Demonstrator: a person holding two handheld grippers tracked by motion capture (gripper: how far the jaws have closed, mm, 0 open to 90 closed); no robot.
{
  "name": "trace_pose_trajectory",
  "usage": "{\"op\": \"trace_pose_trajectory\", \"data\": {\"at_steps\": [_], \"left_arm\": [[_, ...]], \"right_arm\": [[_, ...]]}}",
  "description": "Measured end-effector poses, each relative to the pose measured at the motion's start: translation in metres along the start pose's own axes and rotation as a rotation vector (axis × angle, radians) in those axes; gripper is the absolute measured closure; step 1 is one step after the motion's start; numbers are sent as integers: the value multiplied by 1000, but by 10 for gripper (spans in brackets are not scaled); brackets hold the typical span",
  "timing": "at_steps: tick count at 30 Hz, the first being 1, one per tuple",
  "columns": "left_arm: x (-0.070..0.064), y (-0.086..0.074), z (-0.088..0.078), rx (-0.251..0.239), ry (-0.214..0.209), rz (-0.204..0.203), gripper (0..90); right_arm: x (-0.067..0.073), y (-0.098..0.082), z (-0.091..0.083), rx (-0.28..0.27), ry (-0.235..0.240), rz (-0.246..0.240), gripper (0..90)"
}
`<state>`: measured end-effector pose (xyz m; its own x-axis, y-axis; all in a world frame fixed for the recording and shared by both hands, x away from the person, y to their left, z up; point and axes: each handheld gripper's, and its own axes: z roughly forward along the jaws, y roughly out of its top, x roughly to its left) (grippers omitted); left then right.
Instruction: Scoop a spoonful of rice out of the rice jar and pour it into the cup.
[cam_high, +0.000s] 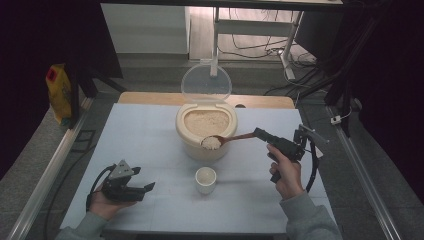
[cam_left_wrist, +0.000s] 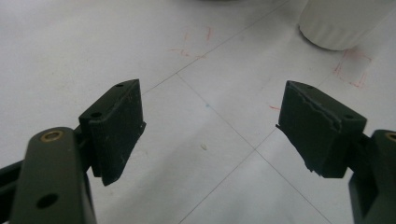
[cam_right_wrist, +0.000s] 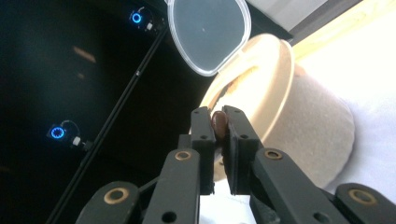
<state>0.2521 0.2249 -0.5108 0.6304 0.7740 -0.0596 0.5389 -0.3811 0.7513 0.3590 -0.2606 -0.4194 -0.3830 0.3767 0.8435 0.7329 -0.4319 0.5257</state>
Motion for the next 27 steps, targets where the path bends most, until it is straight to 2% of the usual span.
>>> {"op": "trace_pose_trajectory", "data": {"at_steps": [8,20,27], "left_arm": [[0,0,0,1,1,0,214],[0,0,0,1,1,1,214],[0,0,0,1,1,1,214]], "right_arm": [[-2,-9,-6,33,-18,-31,831],[-6,-18,-6,74,-27,-43,832],[-8,-23,-6,108,-48,-63,832]]}}
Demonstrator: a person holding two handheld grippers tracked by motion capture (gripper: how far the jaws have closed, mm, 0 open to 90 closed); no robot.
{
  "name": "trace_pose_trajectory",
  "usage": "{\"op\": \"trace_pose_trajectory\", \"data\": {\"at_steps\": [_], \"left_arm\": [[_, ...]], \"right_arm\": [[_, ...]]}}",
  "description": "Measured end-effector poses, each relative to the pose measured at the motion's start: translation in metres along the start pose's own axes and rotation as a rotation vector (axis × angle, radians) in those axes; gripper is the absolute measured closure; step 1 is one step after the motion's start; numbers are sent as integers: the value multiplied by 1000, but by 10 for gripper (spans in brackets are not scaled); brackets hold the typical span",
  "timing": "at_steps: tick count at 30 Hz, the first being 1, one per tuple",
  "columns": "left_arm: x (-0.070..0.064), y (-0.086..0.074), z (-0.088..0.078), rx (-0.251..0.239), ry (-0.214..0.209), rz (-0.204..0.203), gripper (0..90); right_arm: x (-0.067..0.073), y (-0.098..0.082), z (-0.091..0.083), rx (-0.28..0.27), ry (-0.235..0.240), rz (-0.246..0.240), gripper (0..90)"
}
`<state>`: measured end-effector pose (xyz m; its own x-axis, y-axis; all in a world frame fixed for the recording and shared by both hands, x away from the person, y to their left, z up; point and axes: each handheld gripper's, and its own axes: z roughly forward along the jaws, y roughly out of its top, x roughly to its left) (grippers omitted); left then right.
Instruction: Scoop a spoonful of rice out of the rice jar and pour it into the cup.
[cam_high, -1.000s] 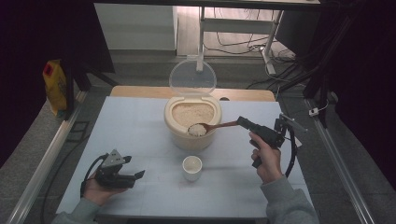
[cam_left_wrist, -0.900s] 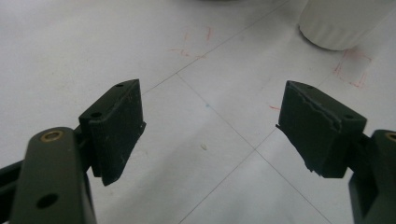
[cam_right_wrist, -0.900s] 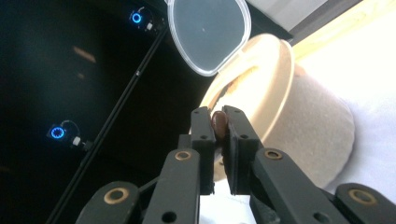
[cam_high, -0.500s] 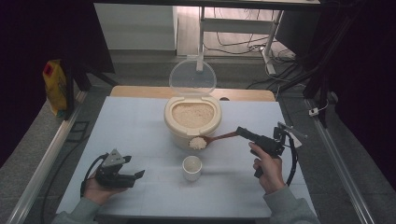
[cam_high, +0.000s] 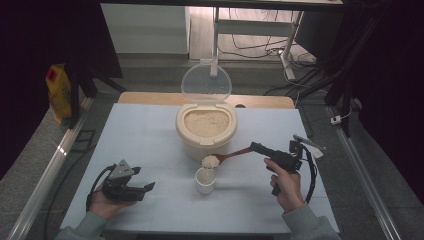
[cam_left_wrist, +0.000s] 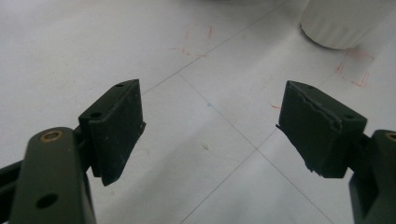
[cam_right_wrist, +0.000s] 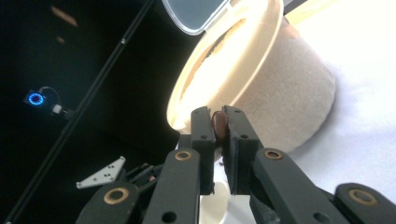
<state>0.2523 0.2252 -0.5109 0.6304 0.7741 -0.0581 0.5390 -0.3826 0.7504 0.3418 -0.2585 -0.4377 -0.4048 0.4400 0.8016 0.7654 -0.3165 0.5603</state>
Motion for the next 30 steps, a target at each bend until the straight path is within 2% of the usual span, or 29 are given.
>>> {"op": "trace_pose_trajectory", "data": {"at_steps": [6,16,24,30], "left_arm": [[0,0,0,-1,1,0,214],[0,0,0,0,1,0,213],[1,0,0,-1,0,0,213],[0,0,0,-1,0,1,213]], "right_arm": [[0,-2,1,35,-36,-37,832],[7,-5,14,92,-97,-134,831],[24,-6,21,102,-113,-253,831],[34,-6,21,98,-114,-317,830]]}}
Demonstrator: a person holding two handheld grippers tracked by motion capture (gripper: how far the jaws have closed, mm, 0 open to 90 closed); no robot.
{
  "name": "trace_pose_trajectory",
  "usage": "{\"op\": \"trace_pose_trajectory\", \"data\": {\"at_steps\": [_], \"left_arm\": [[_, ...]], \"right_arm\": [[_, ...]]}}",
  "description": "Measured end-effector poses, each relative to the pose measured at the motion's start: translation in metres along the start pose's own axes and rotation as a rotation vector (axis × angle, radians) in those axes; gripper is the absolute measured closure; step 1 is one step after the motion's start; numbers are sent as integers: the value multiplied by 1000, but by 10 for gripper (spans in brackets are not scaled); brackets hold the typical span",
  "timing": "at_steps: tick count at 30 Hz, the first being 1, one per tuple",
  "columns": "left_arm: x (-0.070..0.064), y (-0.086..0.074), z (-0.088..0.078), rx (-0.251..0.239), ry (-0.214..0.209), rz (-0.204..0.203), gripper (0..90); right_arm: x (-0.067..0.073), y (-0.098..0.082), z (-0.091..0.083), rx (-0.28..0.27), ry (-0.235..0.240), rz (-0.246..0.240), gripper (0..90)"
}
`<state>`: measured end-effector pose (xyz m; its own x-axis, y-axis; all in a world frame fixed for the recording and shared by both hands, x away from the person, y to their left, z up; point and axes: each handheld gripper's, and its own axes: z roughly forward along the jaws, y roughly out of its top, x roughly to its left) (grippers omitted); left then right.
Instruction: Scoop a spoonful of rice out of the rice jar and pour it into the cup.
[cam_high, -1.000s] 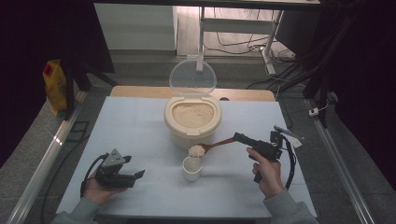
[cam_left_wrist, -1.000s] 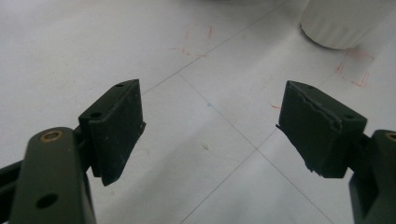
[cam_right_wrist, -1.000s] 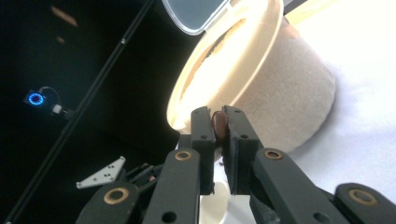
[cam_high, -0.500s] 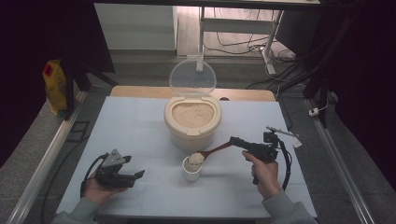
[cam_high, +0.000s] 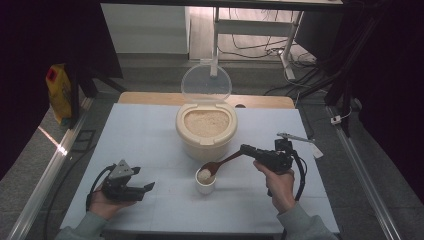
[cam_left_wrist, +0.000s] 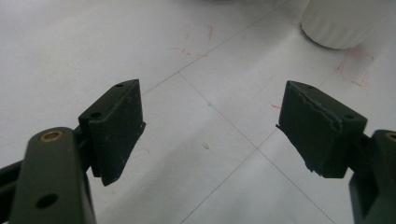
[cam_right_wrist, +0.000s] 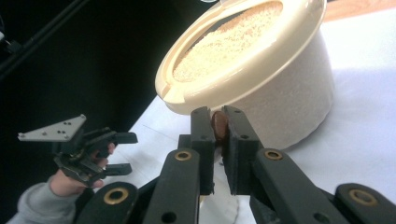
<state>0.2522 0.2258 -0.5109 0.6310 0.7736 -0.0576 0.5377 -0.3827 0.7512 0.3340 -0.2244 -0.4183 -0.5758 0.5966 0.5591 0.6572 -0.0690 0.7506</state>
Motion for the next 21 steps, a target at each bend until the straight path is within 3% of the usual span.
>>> {"op": "trace_pose_trajectory", "data": {"at_steps": [6,14,16,21], "left_arm": [[0,0,0,0,1,0,214],[0,0,0,1,2,0,213],[0,0,0,1,2,-2,214],[1,0,0,-1,3,-3,213]], "right_arm": [[6,1,-2,-6,-6,-77,831],[27,5,-5,-16,-29,-279,831],[29,5,-5,-17,-31,-293,831],[26,6,-8,-35,-9,-265,831]]}}
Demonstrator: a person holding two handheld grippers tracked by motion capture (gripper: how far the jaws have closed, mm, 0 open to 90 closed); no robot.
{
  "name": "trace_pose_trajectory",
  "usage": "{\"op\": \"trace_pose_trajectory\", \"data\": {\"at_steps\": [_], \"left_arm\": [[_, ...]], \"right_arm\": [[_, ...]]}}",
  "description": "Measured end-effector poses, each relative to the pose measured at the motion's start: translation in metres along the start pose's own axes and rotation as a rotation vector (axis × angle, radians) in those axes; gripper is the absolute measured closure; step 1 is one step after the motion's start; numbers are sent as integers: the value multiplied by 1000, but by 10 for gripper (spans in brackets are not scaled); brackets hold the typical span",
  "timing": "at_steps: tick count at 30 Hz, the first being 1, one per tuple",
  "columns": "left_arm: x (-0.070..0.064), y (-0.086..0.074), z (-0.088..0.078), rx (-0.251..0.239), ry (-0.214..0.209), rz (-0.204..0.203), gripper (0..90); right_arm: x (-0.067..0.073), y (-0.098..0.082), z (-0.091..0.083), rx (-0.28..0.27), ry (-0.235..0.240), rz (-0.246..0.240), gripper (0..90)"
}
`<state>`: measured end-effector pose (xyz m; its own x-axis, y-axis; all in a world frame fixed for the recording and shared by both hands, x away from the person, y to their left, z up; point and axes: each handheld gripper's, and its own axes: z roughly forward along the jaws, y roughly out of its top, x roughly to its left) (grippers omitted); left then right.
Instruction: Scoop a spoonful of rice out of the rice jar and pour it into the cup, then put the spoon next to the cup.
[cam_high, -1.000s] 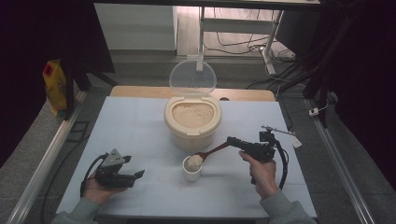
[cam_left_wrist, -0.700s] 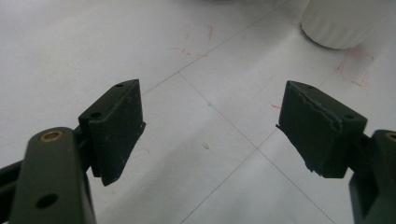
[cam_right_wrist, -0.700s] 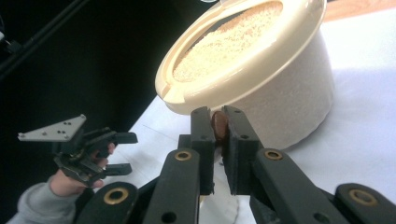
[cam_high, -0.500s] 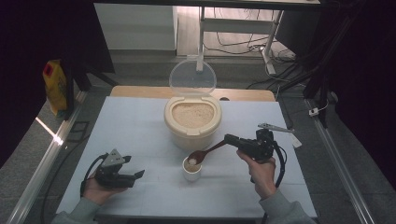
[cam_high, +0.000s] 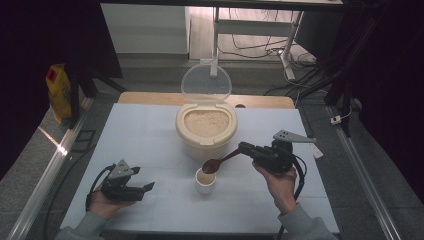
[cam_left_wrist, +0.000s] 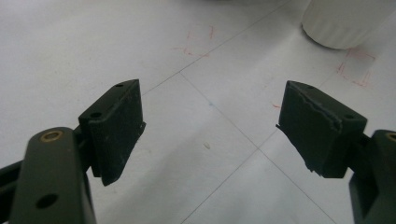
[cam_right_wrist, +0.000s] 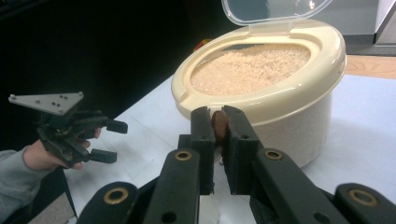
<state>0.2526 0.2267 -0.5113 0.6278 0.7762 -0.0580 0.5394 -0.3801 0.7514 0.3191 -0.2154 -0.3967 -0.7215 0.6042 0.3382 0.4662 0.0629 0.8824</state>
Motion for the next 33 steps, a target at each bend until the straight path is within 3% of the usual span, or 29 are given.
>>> {"op": "trace_pose_trajectory", "data": {"at_steps": [12,19,26,33], "left_arm": [[0,0,1,5,1,-1,213],[1,0,1,2,2,-3,214],[1,1,1,1,1,-3,213],[1,1,2,4,0,1,213]], "right_arm": [[-9,5,-28,-48,26,40,831],[-14,8,-46,-61,11,52,831],[-18,9,-58,-31,1,53,831],[-20,4,-57,39,7,58,831]]}}
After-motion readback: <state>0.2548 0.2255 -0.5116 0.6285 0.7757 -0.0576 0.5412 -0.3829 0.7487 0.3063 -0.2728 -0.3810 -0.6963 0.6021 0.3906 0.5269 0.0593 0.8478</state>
